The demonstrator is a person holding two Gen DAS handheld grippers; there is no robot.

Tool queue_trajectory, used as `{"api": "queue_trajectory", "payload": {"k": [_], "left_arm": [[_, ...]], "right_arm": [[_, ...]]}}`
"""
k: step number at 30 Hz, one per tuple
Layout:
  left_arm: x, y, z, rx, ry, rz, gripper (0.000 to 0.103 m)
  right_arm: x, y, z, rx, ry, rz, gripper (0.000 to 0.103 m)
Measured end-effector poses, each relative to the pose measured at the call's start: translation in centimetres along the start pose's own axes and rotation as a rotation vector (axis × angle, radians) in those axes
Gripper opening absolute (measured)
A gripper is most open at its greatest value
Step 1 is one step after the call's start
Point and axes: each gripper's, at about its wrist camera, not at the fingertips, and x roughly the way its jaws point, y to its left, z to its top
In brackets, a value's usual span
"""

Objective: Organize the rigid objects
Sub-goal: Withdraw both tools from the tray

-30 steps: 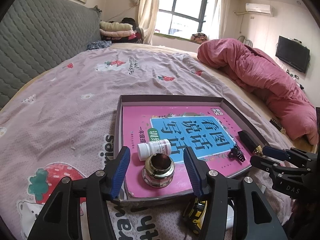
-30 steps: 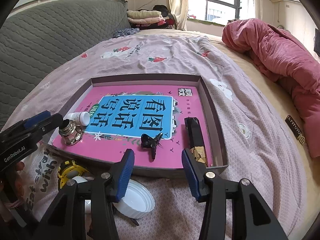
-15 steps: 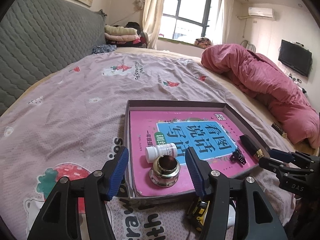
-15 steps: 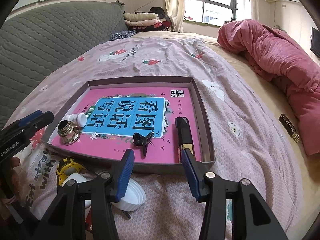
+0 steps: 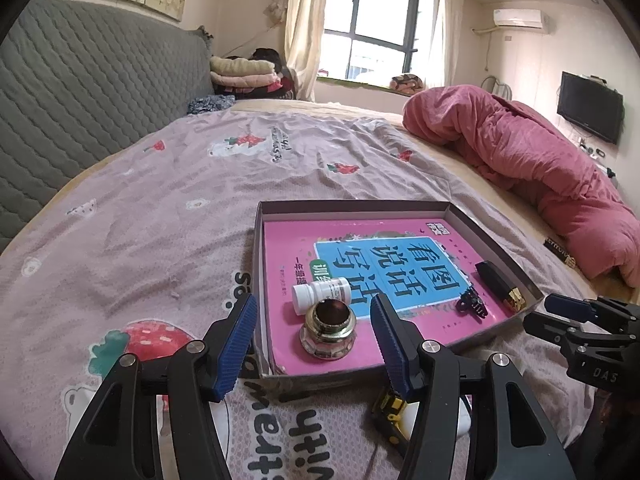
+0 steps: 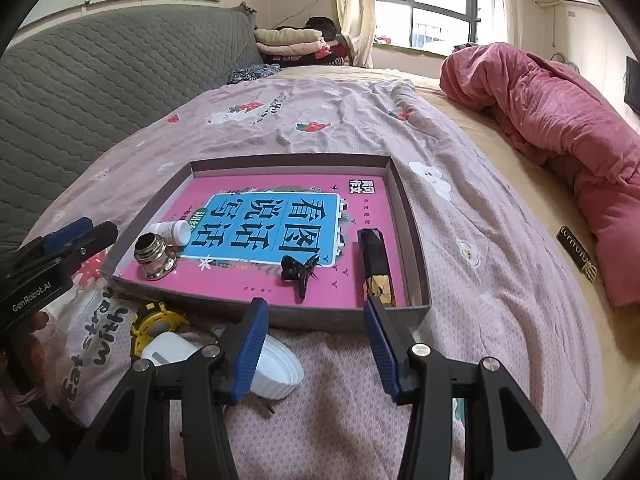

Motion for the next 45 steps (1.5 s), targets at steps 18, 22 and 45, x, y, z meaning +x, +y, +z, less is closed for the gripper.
{"api": "queue_trajectory", "payload": {"k": [18, 22, 45], "left_arm": [[-1.9, -2.3, -1.2, 0.066, 0.012, 0.008, 0.061], [-2.4, -2.3, -1.3, 0.066, 0.012, 0.011, 0.061], [-3.4, -3.1, -2.5, 0.110, 0.052, 0.001, 0.061]], "right_arm": [[-2.6, 1.9, -1.4, -0.043, -0.016, 0.041, 0.049], [-3.1, 1.9, -1.7, -0.042, -0.015, 0.046, 0.049], [-4.2, 4.0, -3.3, -0.094, 0.011, 0.083, 0.049]]}}
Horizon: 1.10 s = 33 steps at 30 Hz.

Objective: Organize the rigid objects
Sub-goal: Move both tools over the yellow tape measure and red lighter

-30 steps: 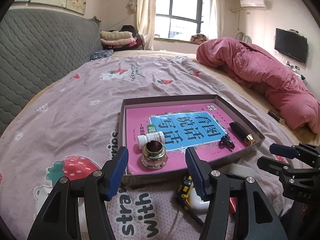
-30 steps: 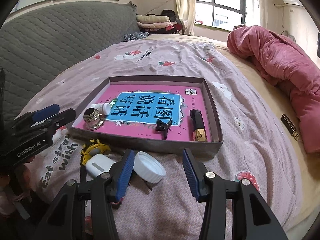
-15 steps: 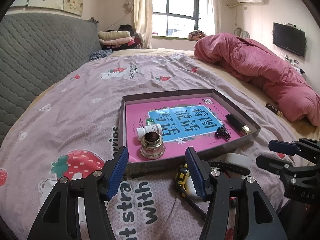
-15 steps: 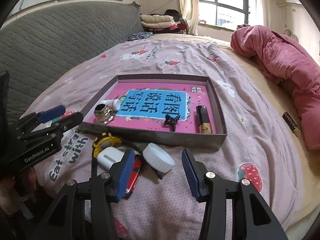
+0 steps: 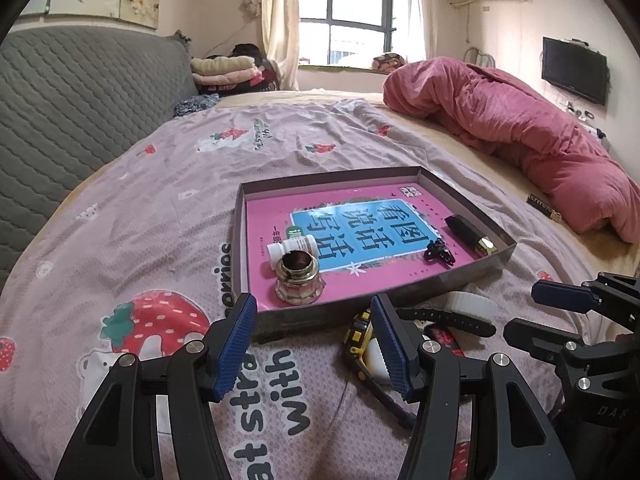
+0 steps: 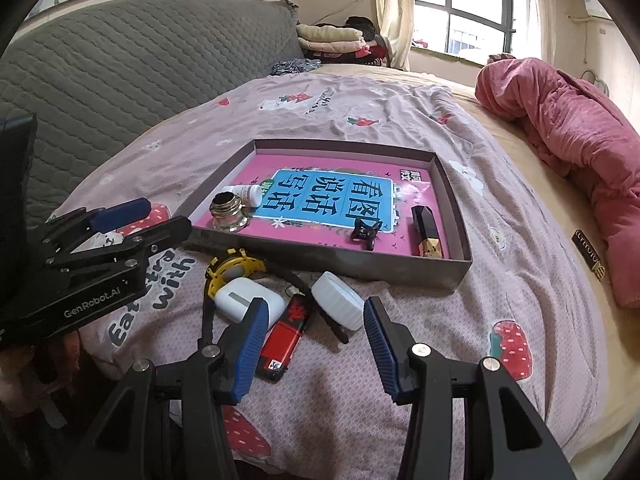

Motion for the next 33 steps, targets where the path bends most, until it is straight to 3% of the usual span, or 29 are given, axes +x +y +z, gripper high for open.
{"api": "queue_trajectory", "payload": {"k": [11, 33], "left_arm": [[-0.1, -0.5, -0.4, 0.008, 0.032, -0.031, 0.061], [1.7, -2.3, -2.2, 0.069, 0.184, -0.089, 0.061]], "right_arm": [[-0.1, 0.5, -0.9, 0.008, 0.030, 0.016, 0.049], [0.8, 1.3, -1.9, 0.007, 0.089, 0.039, 0.049]]}}
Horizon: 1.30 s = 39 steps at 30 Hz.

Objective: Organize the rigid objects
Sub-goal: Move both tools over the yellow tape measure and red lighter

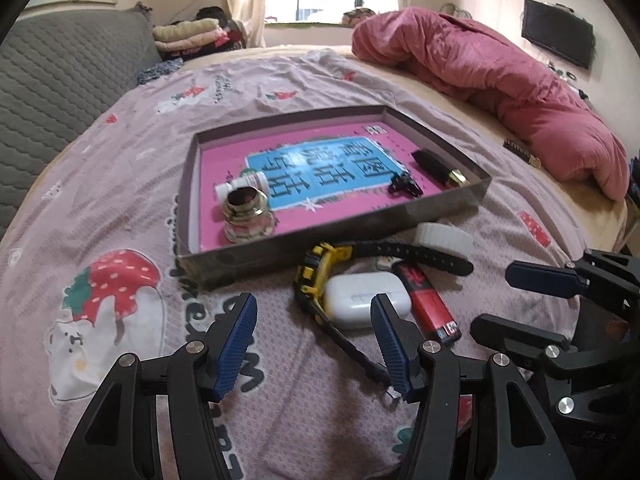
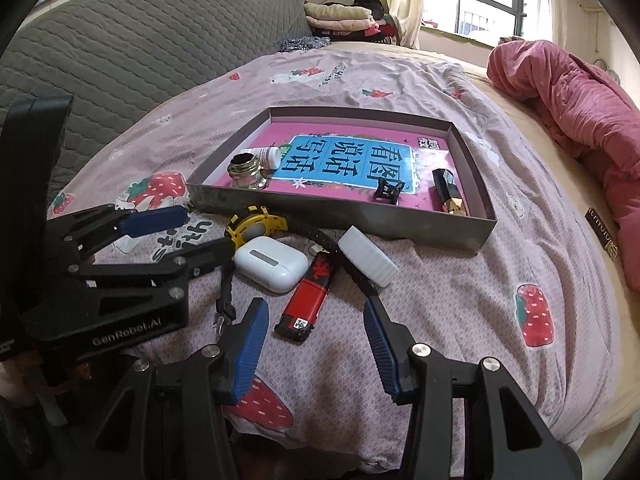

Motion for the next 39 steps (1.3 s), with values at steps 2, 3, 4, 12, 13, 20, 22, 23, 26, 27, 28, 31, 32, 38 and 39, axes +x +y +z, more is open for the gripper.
{"api": "queue_trajectory", "payload": {"k": [2, 3, 4, 12, 13, 20, 22, 23, 26, 27, 28, 31, 32, 38, 39], "left_arm": [[0.1, -0.1, -0.2, 0.001, 0.015, -0.004, 0.061], [0.3, -0.1, -0.3, -0.001, 0.026, -0.009, 0.061], [0.5, 0.0, -0.3, -0.003, 0.036, -0.009, 0.061], [1.2, 1.1, -0.5, -0.049, 0.084, 0.038, 0.061], [1.3, 1.3, -0.6, -0.057, 0.094, 0.044, 0.061], [1.5, 2.2, -0.7, -0.101, 0.106, 0.045, 0.061], [1.5, 2.0, -0.7, -0.098, 0.107, 0.028, 0.061], [1.5, 1.8, -0.7, -0.094, 0.107, 0.022, 0.061], [1.7, 0.9, -0.7, -0.072, 0.109, 0.004, 0.061], [1.9, 0.7, -0.7, -0.060, 0.115, 0.012, 0.061], [2.3, 0.5, -0.8, -0.051, 0.128, 0.023, 0.061], [2.8, 0.7, -1.0, -0.066, 0.148, 0.029, 0.061], [2.8, 0.9, -1.0, -0.075, 0.150, 0.035, 0.062], [2.9, 2.8, -1.1, -0.163, 0.179, 0.046, 0.063], [3.0, 2.9, -1.1, -0.169, 0.176, 0.045, 0.063]], "right_arm": [[0.1, 0.0, -0.1, 0.001, 0.003, 0.000, 0.049], [0.2, 0.0, -0.1, 0.001, 0.004, 0.000, 0.049], [0.2, -0.1, -0.1, 0.002, 0.005, 0.000, 0.049], [0.7, -0.1, -0.3, 0.016, 0.017, 0.006, 0.049], [0.8, -0.2, -0.3, 0.021, 0.017, 0.009, 0.049], [1.5, 0.1, -0.5, 0.030, 0.033, 0.015, 0.049], [1.5, 0.1, -0.5, 0.033, 0.034, 0.016, 0.049], [1.5, 0.0, -0.5, 0.035, 0.033, 0.016, 0.049], [1.6, -0.1, -0.5, 0.039, 0.034, 0.016, 0.049], [1.7, -0.1, -0.5, 0.041, 0.035, 0.016, 0.049], [1.7, -0.2, -0.6, 0.042, 0.037, 0.016, 0.049], [1.8, -0.1, -0.6, 0.041, 0.041, 0.016, 0.049], [1.8, -0.1, -0.6, 0.041, 0.041, 0.017, 0.049], [2.2, 0.1, -0.6, 0.045, 0.047, 0.017, 0.049], [2.4, 0.1, -0.5, 0.049, 0.050, 0.015, 0.049]]}}
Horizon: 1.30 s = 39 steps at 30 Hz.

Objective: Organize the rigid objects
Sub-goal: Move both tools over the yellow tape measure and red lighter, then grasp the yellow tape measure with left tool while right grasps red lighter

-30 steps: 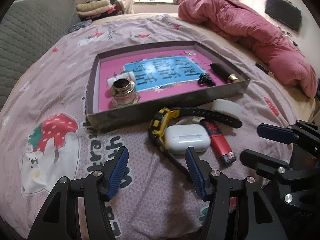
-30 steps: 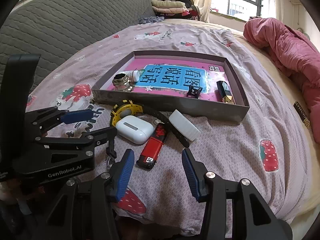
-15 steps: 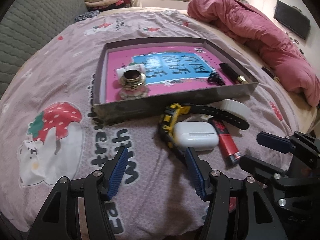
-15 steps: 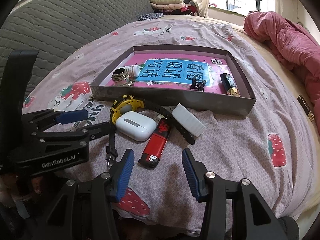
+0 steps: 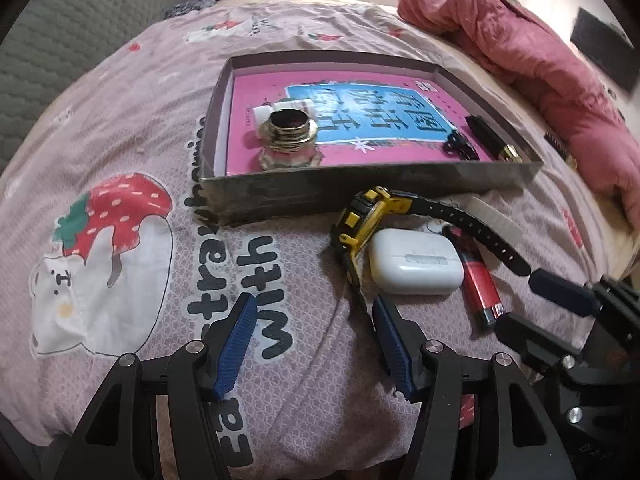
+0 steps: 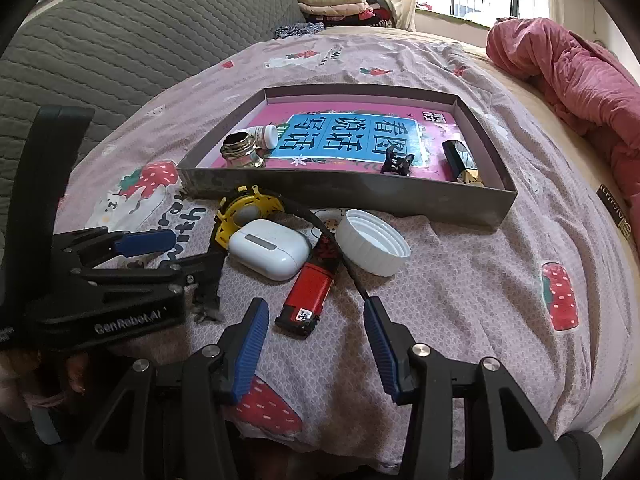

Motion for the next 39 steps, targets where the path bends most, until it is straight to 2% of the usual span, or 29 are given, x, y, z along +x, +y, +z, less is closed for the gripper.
{"api": "queue_trajectory", "payload": {"k": [6, 14, 16, 21, 25, 29, 35, 39], "left_arm": [[0.4, -0.7, 0.3, 0.047, -0.023, 0.023, 0.063], [1.0, -0.5, 0.9, 0.050, -0.035, 0.040, 0.063], [1.0, -0.5, 1.1, 0.053, -0.043, 0.043, 0.063], [0.9, -0.1, 1.3, 0.037, -0.050, 0.031, 0.063], [0.8, 0.0, 1.3, 0.025, -0.049, 0.021, 0.063], [0.7, 0.0, 1.2, 0.028, -0.053, 0.021, 0.063], [0.8, -0.1, 1.3, 0.032, -0.054, 0.025, 0.063], [1.0, -0.1, 1.4, 0.036, -0.058, 0.029, 0.062]], "right_arm": [[1.0, 0.1, 0.0, 0.035, 0.028, 0.031, 0.049], [2.4, 0.6, 0.4, 0.041, 0.027, 0.030, 0.049], [2.3, 0.6, 0.5, 0.047, 0.022, 0.034, 0.046], [0.5, 0.5, 0.6, 0.036, -0.015, 0.094, 0.043], [0.6, 0.5, 0.2, 0.052, 0.015, 0.144, 0.039], [0.7, 0.5, 0.2, 0.050, 0.018, 0.135, 0.038], [2.1, -0.8, 0.3, 0.105, 0.052, 0.073, 0.038], [2.6, -0.8, 1.0, 0.105, 0.035, 0.052, 0.035]]}}
